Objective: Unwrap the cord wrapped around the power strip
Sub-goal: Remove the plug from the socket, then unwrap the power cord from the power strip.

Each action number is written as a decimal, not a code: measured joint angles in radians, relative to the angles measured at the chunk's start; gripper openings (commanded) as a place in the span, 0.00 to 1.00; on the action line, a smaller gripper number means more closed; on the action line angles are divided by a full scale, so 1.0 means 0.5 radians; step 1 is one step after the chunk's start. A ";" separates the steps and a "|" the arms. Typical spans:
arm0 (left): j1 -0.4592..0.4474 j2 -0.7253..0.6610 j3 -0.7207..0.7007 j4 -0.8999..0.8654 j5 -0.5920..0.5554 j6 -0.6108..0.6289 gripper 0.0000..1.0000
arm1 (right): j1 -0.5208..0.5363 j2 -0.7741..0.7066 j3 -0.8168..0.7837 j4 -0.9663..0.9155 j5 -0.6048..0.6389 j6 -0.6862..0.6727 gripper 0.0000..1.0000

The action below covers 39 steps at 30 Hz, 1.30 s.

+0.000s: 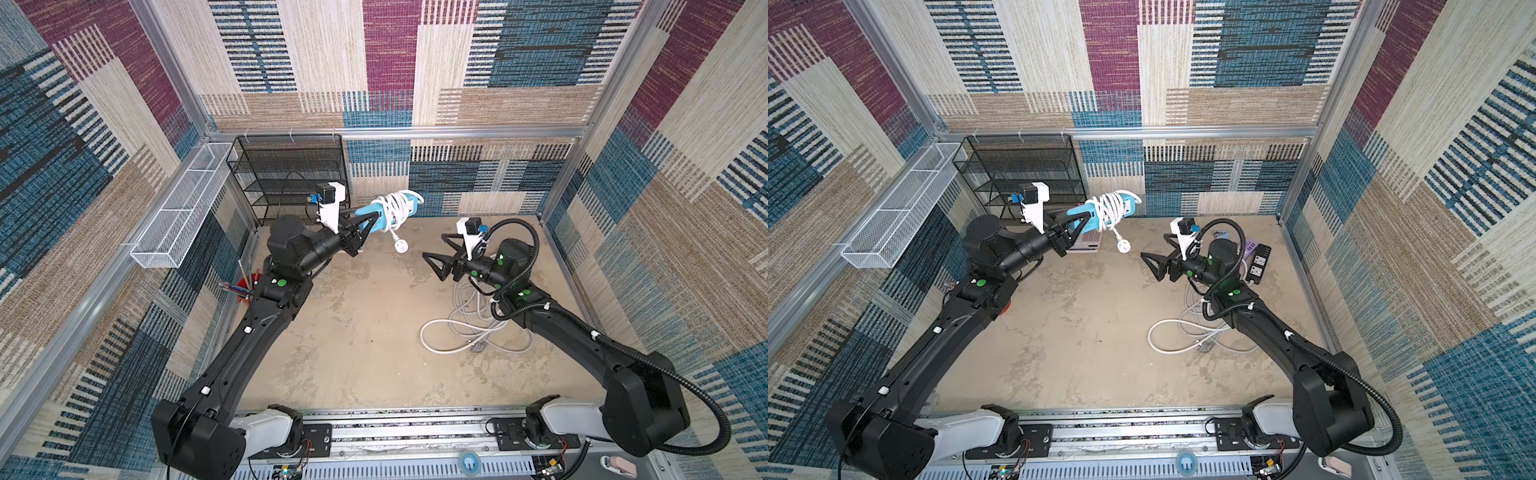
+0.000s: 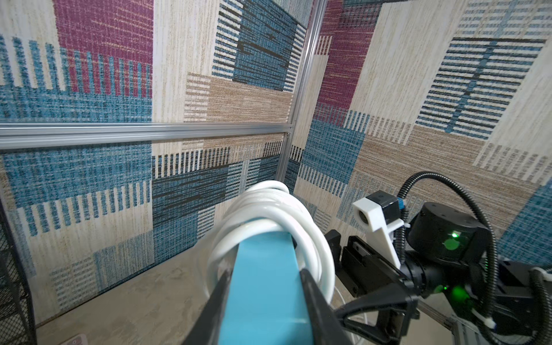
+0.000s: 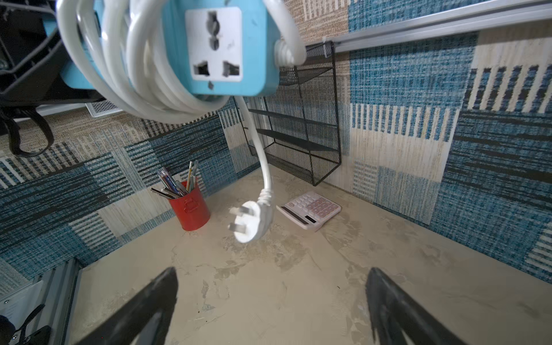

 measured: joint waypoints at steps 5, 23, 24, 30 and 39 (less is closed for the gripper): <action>0.000 0.065 0.096 0.005 0.153 -0.102 0.00 | -0.156 0.123 -0.006 0.230 -0.241 0.166 0.98; 0.088 0.216 0.105 0.594 0.600 -0.703 0.00 | -0.192 0.735 0.208 1.421 -0.919 0.970 1.00; 0.091 0.228 0.105 0.639 0.627 -0.729 0.00 | -0.179 0.757 0.246 1.444 -0.929 0.993 1.00; 0.089 0.276 0.105 0.813 0.731 -0.871 0.00 | -0.076 0.874 0.489 1.452 -0.993 0.989 0.98; 0.089 0.290 0.103 0.922 0.823 -0.970 0.00 | -0.043 1.104 0.706 1.404 -1.004 0.993 0.89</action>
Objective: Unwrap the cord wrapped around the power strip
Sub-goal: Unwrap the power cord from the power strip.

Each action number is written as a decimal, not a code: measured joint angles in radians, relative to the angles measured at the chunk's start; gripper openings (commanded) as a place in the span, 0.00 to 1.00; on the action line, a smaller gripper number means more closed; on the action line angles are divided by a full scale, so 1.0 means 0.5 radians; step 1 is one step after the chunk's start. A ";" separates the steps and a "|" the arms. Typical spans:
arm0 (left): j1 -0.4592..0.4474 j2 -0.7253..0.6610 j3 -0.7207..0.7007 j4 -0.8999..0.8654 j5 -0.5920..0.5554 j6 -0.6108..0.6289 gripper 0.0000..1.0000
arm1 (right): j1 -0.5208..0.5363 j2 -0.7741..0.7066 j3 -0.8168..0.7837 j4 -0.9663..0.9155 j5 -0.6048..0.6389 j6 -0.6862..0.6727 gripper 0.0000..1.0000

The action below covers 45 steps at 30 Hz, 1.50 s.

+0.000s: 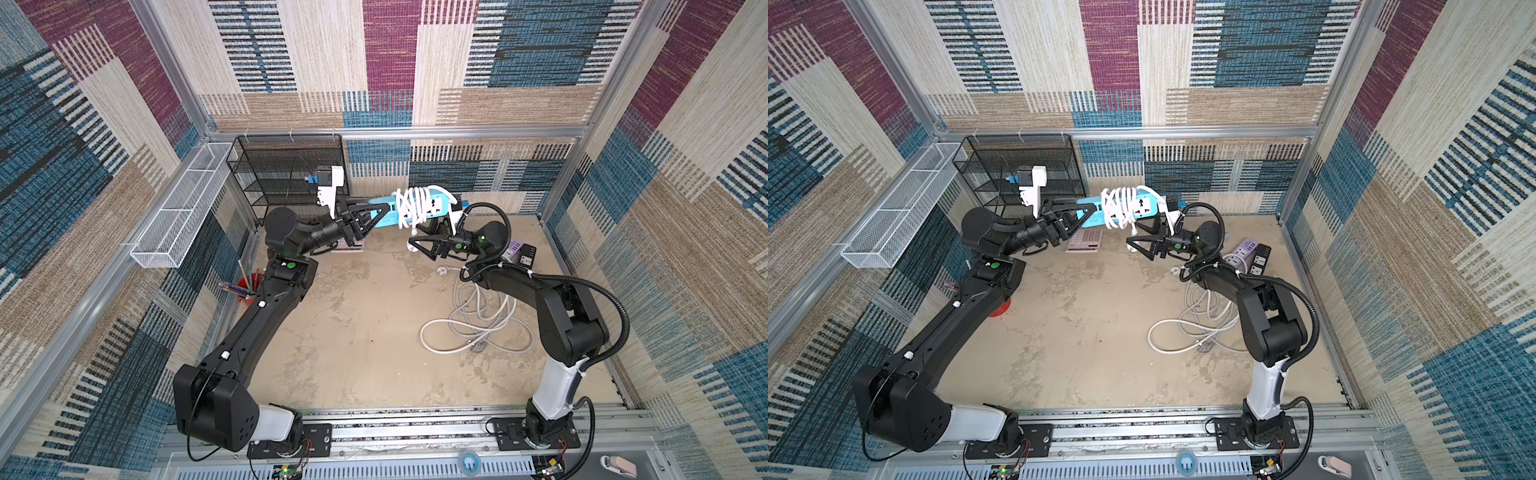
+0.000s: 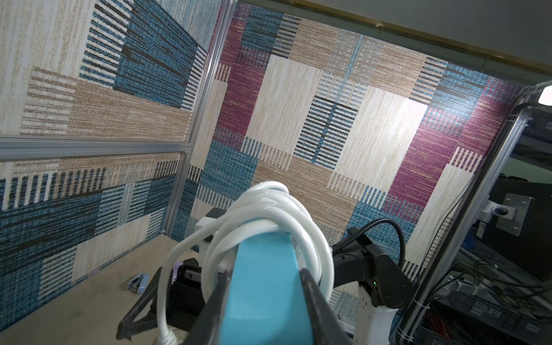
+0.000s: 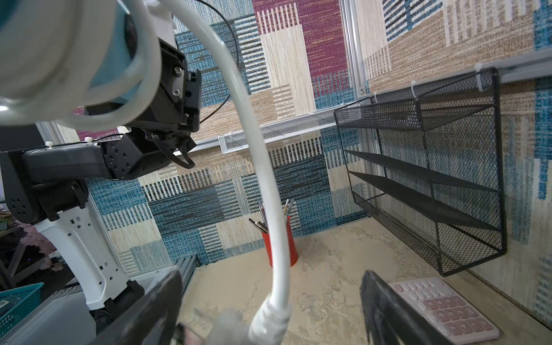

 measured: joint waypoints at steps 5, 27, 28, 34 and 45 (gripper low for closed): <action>-0.004 -0.001 -0.019 0.053 0.015 -0.030 0.00 | 0.027 0.060 0.130 -0.012 0.002 0.008 0.77; -0.025 -0.069 -0.124 -0.047 0.039 0.057 0.00 | -0.118 -0.015 0.365 -0.461 0.071 -0.188 0.00; -0.035 -0.067 -0.124 -0.062 0.039 0.072 0.00 | -0.134 -0.022 0.410 -0.519 0.071 -0.218 0.00; -0.068 0.004 -0.131 -0.215 0.029 0.229 0.00 | -0.200 -0.115 0.750 -1.018 0.138 -0.541 0.00; -0.059 -0.108 -0.140 -0.713 -0.265 0.642 0.00 | -0.246 -0.668 0.462 -1.820 0.423 -1.228 0.00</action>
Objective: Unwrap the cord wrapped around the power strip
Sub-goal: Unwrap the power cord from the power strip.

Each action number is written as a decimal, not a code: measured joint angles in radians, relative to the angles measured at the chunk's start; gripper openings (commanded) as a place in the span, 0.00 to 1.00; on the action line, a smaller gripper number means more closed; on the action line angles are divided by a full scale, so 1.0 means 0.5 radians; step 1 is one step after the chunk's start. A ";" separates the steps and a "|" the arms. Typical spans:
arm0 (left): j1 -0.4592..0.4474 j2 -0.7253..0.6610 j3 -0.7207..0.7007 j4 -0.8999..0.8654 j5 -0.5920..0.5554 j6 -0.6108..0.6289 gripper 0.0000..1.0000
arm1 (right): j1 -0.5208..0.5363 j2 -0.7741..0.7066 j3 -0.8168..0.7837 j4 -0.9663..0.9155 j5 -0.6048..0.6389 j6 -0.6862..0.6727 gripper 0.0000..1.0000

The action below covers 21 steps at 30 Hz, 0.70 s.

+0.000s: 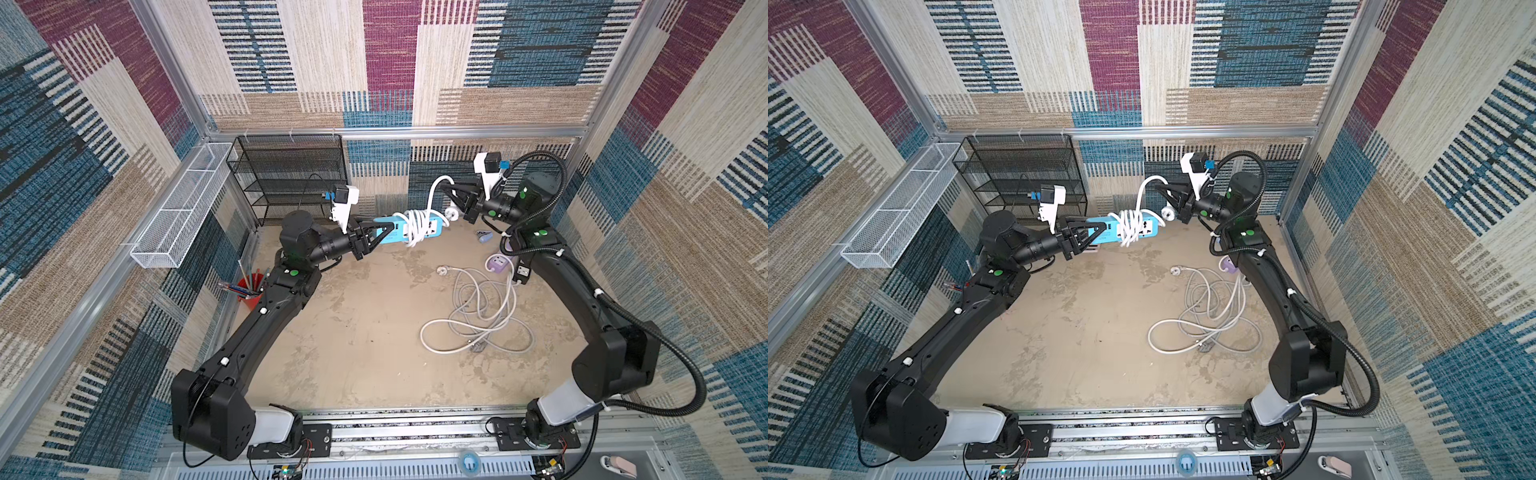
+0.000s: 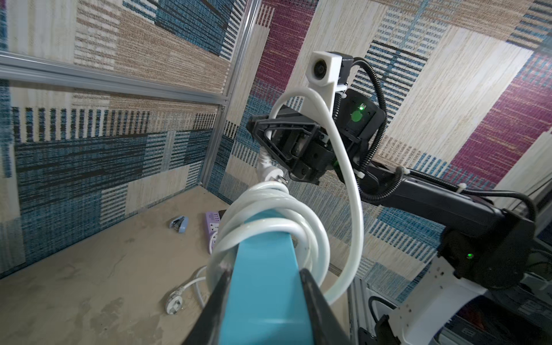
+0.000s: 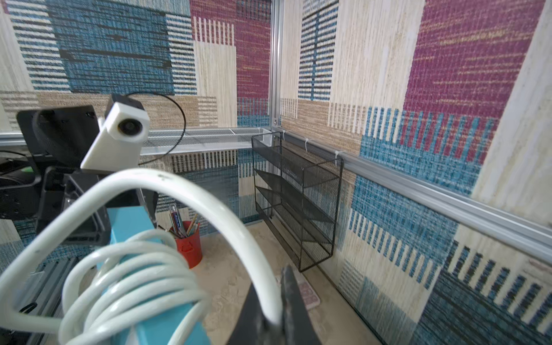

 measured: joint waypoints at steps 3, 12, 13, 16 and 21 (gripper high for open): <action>0.005 -0.067 -0.006 -0.110 -0.126 0.121 0.00 | 0.002 -0.181 -0.209 -0.150 0.079 -0.110 0.00; 0.009 -0.266 -0.116 -0.245 -0.485 0.324 0.00 | 0.118 -0.489 -0.721 -0.291 0.170 -0.137 0.00; 0.011 -0.278 -0.121 -0.245 -0.504 0.327 0.00 | 0.149 -0.489 -0.764 -0.291 0.171 -0.121 0.00; 0.011 -0.295 -0.124 -0.242 -0.520 0.326 0.00 | 0.234 -0.456 -0.887 -0.256 0.167 -0.064 0.00; 0.011 -0.301 -0.124 -0.187 -0.481 0.294 0.00 | 0.306 -0.334 -1.050 -0.105 0.157 0.069 0.00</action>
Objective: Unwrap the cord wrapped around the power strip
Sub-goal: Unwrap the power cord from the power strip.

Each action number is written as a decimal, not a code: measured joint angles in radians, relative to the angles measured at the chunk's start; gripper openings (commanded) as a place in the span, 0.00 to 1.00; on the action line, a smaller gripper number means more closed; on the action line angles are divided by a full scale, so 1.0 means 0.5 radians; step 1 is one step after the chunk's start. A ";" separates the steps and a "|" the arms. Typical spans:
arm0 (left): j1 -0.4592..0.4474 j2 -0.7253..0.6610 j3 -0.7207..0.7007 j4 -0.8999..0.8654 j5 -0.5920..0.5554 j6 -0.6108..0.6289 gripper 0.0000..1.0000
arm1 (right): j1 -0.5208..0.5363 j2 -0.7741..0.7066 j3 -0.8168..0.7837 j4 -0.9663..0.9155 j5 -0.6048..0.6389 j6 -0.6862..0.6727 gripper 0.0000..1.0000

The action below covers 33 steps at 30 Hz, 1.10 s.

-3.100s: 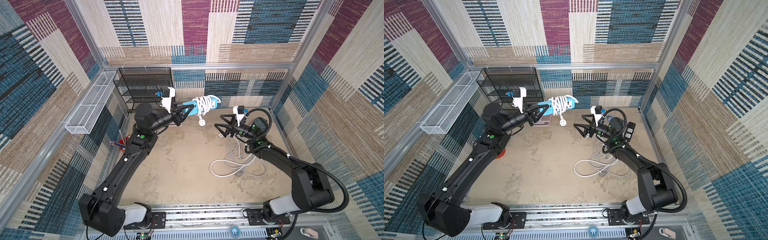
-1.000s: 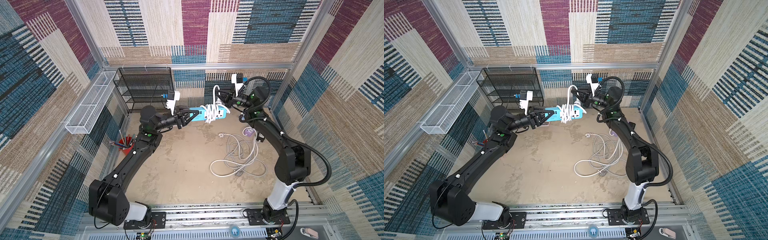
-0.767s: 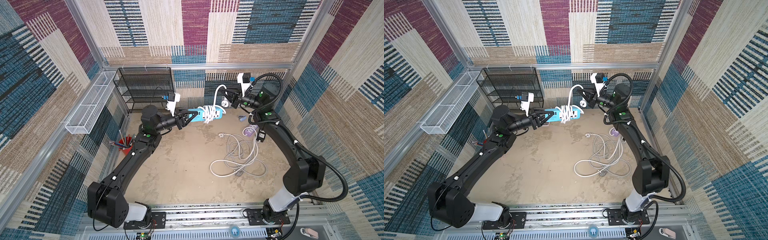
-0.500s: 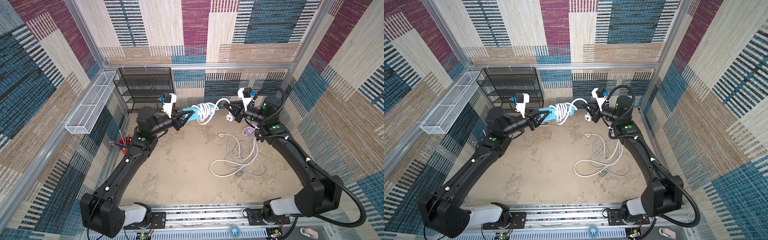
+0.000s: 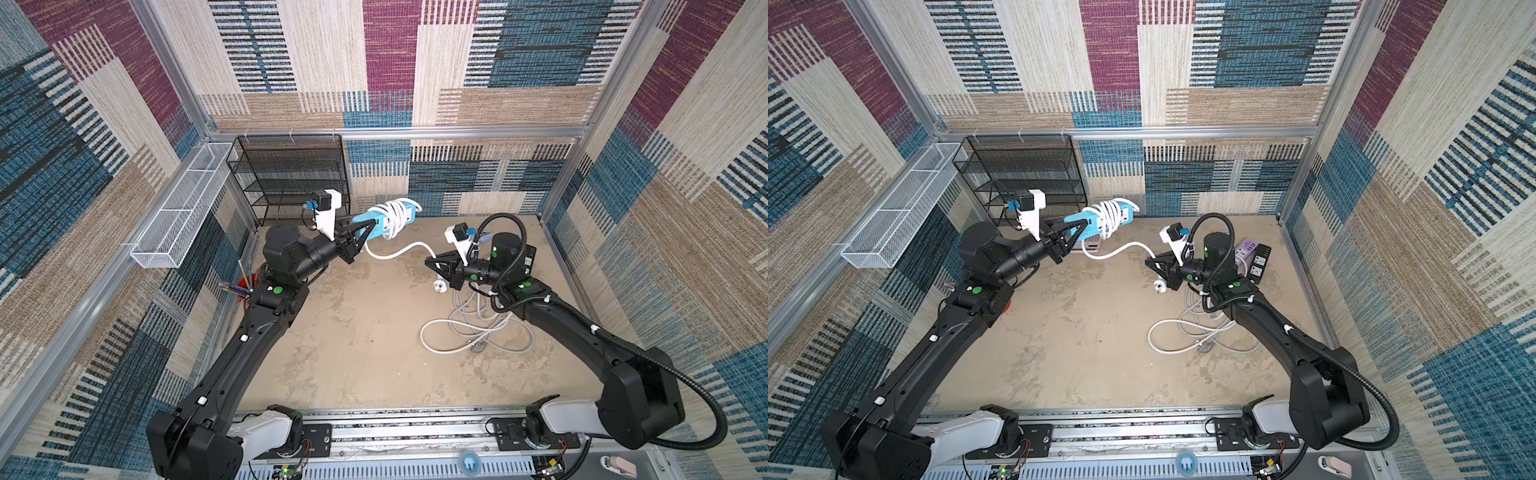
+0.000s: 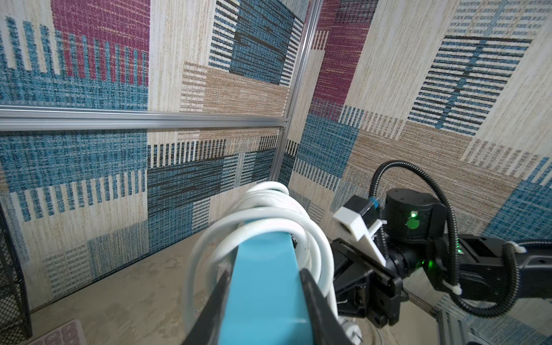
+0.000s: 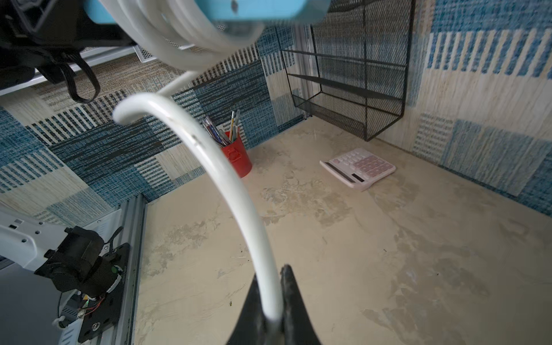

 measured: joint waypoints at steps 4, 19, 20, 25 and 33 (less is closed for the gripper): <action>-0.002 0.030 0.002 0.101 0.130 -0.091 0.00 | 0.014 0.176 -0.026 0.180 -0.008 0.104 0.00; -0.123 0.246 0.086 0.510 0.663 -0.526 0.00 | -0.122 0.964 0.749 0.562 0.024 0.253 0.00; -0.134 0.258 0.092 0.510 0.685 -0.528 0.00 | -0.155 0.991 0.834 0.552 0.018 0.253 0.00; -0.165 0.317 0.109 0.508 0.757 -0.527 0.00 | -0.293 1.035 1.382 0.369 0.008 0.219 0.00; -0.164 0.328 0.159 0.227 0.646 -0.348 0.00 | -0.457 0.938 2.065 -0.063 0.002 0.046 0.00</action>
